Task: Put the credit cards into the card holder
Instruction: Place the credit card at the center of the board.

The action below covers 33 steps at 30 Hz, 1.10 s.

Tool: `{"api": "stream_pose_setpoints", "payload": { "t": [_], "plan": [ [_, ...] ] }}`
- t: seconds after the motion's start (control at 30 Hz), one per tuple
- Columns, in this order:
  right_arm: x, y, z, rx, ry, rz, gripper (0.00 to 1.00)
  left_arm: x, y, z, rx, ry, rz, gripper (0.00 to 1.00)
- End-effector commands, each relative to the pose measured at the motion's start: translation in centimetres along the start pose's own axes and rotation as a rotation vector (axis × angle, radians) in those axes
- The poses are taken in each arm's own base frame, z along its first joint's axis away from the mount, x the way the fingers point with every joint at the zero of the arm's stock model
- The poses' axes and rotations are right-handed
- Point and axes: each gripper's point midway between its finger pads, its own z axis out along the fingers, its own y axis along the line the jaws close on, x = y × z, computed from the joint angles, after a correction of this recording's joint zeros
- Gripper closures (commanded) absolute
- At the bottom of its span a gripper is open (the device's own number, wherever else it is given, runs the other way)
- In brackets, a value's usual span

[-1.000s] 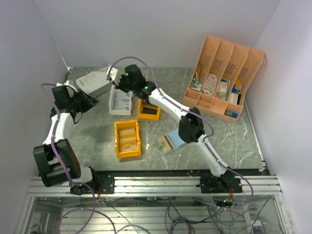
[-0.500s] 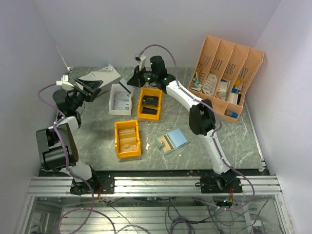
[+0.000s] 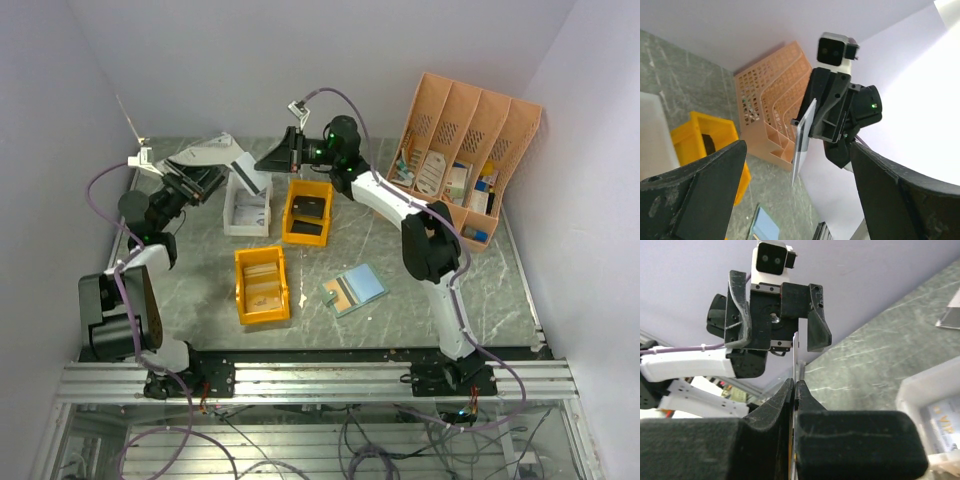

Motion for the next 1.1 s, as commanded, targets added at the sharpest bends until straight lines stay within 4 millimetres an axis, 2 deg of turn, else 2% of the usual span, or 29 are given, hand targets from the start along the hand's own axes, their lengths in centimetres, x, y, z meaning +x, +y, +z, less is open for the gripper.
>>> {"api": "stream_pose_setpoints", "payload": {
  "t": [0.0, 0.1, 0.23, 0.5, 0.57, 0.67, 0.7, 0.8, 0.87, 0.93, 1.0, 1.07],
  "plan": [
    [-1.2, 4.4, -0.8, -0.11, -0.017, 0.037, 1.0, 0.3, -3.6, 0.8, 0.075, 0.007, 0.109, 0.06],
    [-1.2, 4.8, -0.9, -0.119, -0.017, 0.048, 1.0, 1.1, -4.8, 1.3, 0.093, 0.023, 0.107, 0.13],
    [-0.9, 5.0, -1.0, -0.129, -0.017, 0.067, 1.0, 2.1, -4.7, 1.9, 0.073, 0.047, 0.103, 0.24],
    [0.0, 5.4, -1.0, -0.148, 0.001, 0.094, 1.0, 2.7, -5.4, 3.1, 0.145, 0.076, 0.065, 0.62],
    [0.1, 5.4, -1.0, -0.149, 0.002, 0.094, 1.0, 3.0, -5.8, 3.4, 0.168, 0.096, 0.062, 0.77],
    [0.0, 5.2, -0.9, -0.139, 0.011, 0.079, 1.0, 3.5, -6.0, 3.4, 0.181, 0.122, 0.062, 0.9],
    [0.0, 5.3, -0.9, -0.137, 0.012, 0.072, 1.0, 3.5, -5.9, 3.4, 0.176, 0.125, 0.064, 0.93],
    [0.1, 4.8, -0.7, -0.109, 0.04, 0.035, 1.0, 3.6, -4.9, 3.2, 0.109, 0.108, 0.073, 0.93],
    [-0.1, 4.8, -0.8, -0.077, 0.062, -0.026, 0.81, 3.0, -3.5, 3.1, 0.008, 0.077, 0.142, 0.93],
    [-0.3, 4.4, -0.9, -0.024, 0.085, -0.088, 0.61, 2.4, -3.4, 2.6, -0.066, 0.055, 0.196, 0.93],
    [0.1, 3.9, -1.1, 0.021, 0.111, -0.14, 0.51, 2.1, -3.8, 2.4, -0.078, 0.041, 0.222, 0.93],
    [0.2, 4.0, -1.2, 0.033, 0.117, -0.168, 0.48, 2.0, -4.3, 2.5, -0.066, 0.049, 0.221, 0.93]
  ]
}}
